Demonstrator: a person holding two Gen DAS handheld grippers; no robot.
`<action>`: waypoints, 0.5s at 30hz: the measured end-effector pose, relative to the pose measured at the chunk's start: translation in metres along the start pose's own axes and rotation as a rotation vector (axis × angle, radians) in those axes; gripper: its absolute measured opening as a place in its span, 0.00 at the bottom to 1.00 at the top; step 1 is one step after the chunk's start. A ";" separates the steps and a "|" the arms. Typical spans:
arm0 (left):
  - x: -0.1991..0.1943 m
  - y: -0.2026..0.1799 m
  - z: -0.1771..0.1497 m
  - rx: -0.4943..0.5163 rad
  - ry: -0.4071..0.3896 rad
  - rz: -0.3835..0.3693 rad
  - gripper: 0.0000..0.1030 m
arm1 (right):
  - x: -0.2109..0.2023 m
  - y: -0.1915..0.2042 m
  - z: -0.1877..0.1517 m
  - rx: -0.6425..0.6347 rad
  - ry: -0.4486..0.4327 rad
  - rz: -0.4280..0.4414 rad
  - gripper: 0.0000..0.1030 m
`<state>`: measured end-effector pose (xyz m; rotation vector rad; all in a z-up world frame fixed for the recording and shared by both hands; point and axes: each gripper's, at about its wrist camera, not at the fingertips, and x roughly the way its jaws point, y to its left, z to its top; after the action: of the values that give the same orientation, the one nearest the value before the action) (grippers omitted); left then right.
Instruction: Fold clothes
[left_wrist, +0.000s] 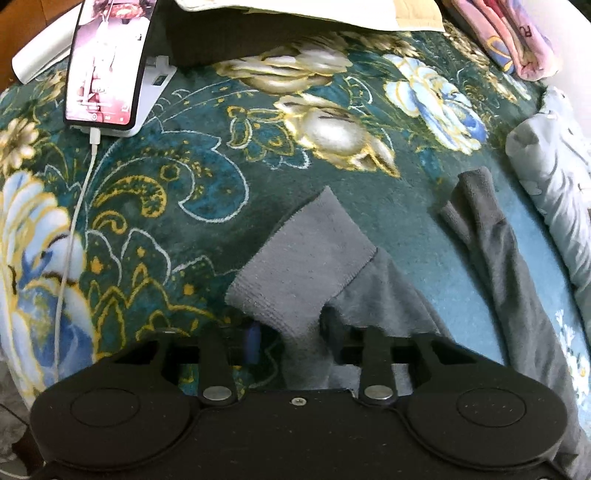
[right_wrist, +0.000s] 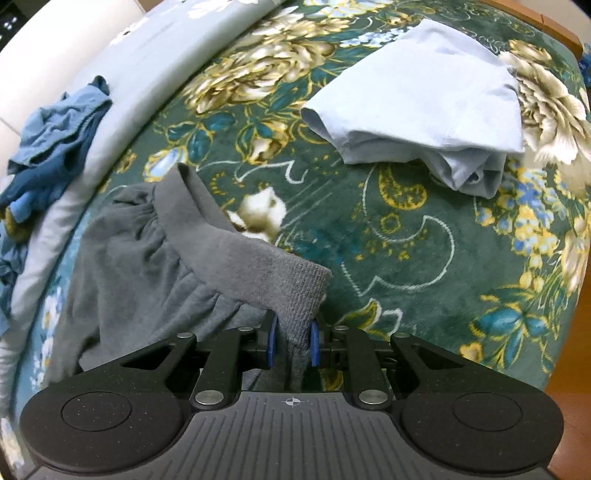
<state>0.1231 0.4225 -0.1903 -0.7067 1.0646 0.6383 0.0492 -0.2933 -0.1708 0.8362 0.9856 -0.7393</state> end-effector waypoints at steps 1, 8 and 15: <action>-0.002 -0.001 0.000 0.009 -0.006 -0.002 0.10 | 0.000 0.000 0.000 -0.005 0.000 -0.003 0.14; -0.014 -0.003 -0.002 0.049 -0.030 0.021 0.08 | -0.004 -0.003 0.003 -0.016 0.001 -0.037 0.14; 0.002 -0.002 -0.009 0.080 0.018 0.085 0.09 | 0.014 -0.008 0.001 -0.023 0.055 -0.097 0.15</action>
<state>0.1203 0.4149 -0.1949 -0.6010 1.1354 0.6596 0.0481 -0.3001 -0.1856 0.7967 1.0885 -0.7899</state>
